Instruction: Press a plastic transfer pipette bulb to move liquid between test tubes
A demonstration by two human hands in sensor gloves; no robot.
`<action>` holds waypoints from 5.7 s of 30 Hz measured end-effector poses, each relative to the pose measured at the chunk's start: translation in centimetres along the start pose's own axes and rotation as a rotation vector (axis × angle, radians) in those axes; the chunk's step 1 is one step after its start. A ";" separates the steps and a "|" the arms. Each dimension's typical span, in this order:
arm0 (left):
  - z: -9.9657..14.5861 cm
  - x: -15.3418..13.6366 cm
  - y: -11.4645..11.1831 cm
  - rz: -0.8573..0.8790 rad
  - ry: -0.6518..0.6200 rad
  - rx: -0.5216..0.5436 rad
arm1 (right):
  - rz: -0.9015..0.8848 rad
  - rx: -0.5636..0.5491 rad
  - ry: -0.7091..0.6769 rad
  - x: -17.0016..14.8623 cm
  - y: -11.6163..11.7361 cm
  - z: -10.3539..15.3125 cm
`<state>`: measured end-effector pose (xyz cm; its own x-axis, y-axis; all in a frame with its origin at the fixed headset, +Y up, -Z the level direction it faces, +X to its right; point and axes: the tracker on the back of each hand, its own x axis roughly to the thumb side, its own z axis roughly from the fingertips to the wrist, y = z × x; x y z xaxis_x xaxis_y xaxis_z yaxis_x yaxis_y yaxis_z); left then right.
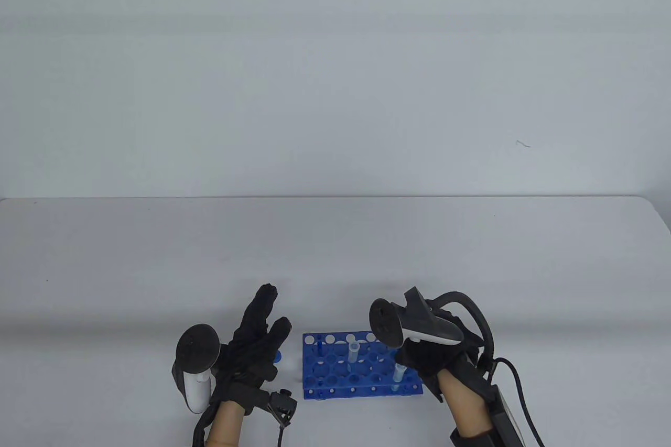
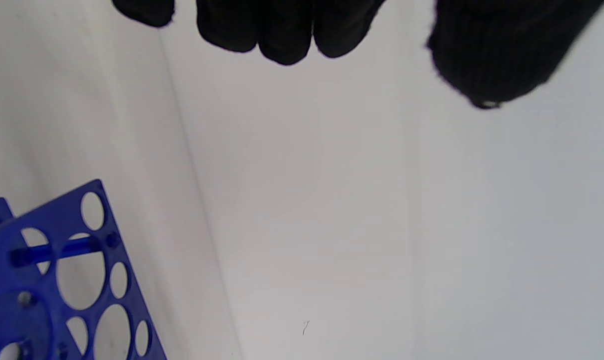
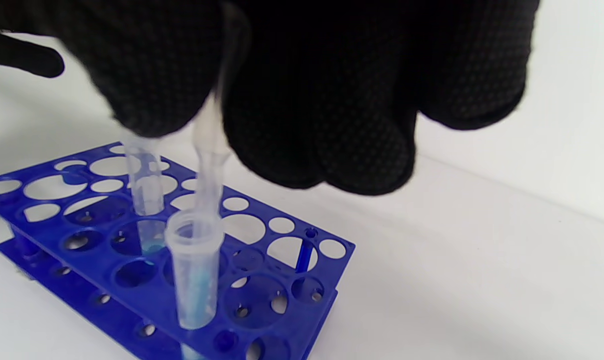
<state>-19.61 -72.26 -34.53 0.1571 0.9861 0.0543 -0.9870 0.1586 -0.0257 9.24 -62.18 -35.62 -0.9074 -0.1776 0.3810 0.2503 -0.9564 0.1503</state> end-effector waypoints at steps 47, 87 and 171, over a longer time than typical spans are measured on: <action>0.0 0.0 0.1 -0.008 0.004 0.001 | -0.114 -0.506 -0.062 0.6 -4.2 2.7; 0.0 0.0 0.0 -0.007 0.005 -0.001 | 0.130 -0.574 -0.086 4.7 -2.2 0.8; 0.0 -0.1 -0.2 -0.014 0.006 -0.007 | 0.090 -0.092 -0.023 1.0 -0.9 1.0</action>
<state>-19.40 -72.35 -34.52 0.1715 0.9840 0.0485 -0.9844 0.1731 -0.0324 8.47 -61.28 -34.45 -0.8743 -0.2589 0.4105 0.2970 -0.9544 0.0306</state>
